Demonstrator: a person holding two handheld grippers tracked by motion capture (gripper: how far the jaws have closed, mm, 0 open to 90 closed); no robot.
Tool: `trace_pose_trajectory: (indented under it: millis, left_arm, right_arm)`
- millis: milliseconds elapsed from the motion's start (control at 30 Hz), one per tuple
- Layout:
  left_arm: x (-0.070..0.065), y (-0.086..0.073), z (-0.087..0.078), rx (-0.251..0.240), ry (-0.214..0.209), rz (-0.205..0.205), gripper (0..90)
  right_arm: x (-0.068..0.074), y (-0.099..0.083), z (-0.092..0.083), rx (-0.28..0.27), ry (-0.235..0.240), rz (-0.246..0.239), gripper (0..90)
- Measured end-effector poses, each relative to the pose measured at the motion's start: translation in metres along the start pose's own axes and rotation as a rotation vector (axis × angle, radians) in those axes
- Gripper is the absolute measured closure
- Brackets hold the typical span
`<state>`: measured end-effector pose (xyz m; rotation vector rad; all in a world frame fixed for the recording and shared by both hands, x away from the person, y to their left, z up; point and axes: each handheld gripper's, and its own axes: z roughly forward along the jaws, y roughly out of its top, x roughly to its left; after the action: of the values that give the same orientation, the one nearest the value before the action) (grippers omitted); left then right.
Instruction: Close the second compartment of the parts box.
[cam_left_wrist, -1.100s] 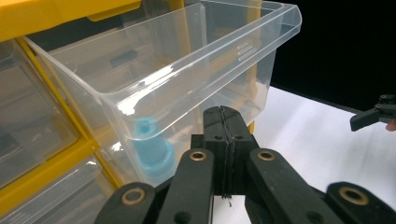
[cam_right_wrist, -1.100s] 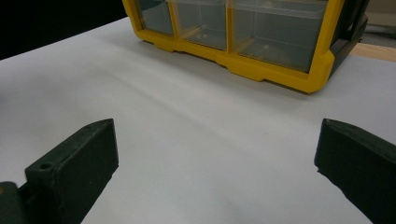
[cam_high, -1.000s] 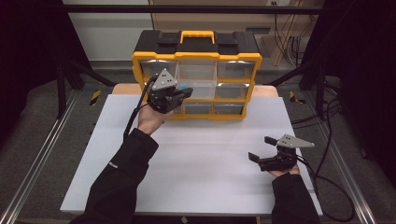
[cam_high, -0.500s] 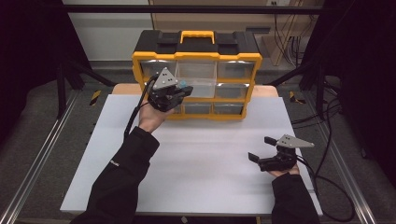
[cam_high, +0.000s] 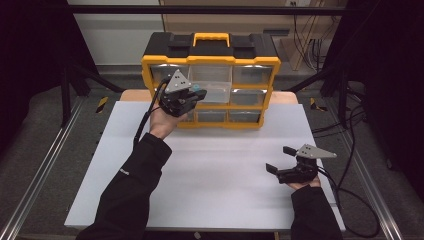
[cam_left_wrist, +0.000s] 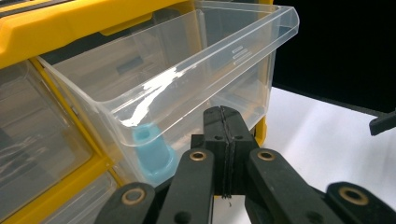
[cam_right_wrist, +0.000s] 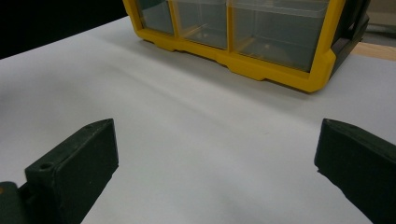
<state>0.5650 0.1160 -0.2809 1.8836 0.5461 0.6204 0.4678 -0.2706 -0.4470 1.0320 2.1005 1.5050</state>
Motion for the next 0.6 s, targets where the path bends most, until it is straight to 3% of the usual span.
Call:
trace_pose_trajectory:
  millis: [600]
  left_arm:
    - [0.0059,0.0029,0.0062,0.016,0.022,-0.012,90.0]
  right_arm:
    - [-0.0001,0.0,0.0,0.0,0.0,0.0,0.3]
